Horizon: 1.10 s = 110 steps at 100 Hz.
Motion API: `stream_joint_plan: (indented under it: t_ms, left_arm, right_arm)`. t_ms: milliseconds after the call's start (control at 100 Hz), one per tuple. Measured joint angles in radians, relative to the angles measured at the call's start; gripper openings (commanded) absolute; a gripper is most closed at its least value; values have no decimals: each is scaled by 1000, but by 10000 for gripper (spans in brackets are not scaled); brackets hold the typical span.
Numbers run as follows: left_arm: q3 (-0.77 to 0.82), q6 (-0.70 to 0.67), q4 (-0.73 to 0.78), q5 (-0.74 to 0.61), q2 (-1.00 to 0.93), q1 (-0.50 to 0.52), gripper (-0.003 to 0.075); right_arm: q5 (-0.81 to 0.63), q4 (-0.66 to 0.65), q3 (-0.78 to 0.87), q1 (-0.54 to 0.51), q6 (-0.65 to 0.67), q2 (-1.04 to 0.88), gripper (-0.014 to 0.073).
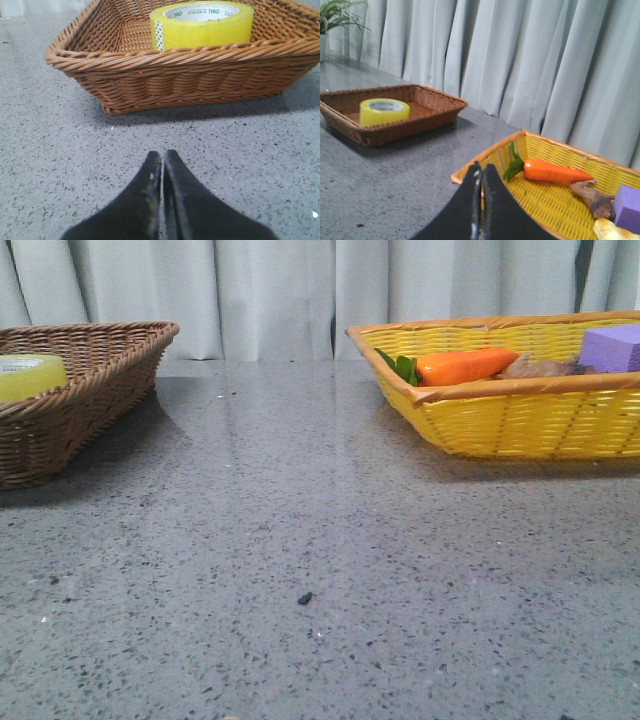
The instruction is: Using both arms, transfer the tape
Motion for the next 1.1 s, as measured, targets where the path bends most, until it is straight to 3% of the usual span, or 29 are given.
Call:
stream_joint_plan:
  t_ms: [280, 440, 530, 750, 1100]
  left_arm:
    - [0, 0, 0, 0, 0, 0, -21]
    - [0, 0, 0, 0, 0, 0, -21]
    - [0, 0, 0, 0, 0, 0, -21]
    - [0, 0, 0, 0, 0, 0, -21]
    - [0, 0, 2, 0, 0, 0, -21]
  right_arm:
    - [-348, 25, 216, -254, 0, 0, -74]
    - [-567, 208, 375, -477, 0, 0, -74]
    - [-622, 291, 451, -614, 2, -2, -74]
    - [-542, 330, 460, -811, 23, -22, -74]
    - [-189, 319, 460, -830, 25, -22, -74]
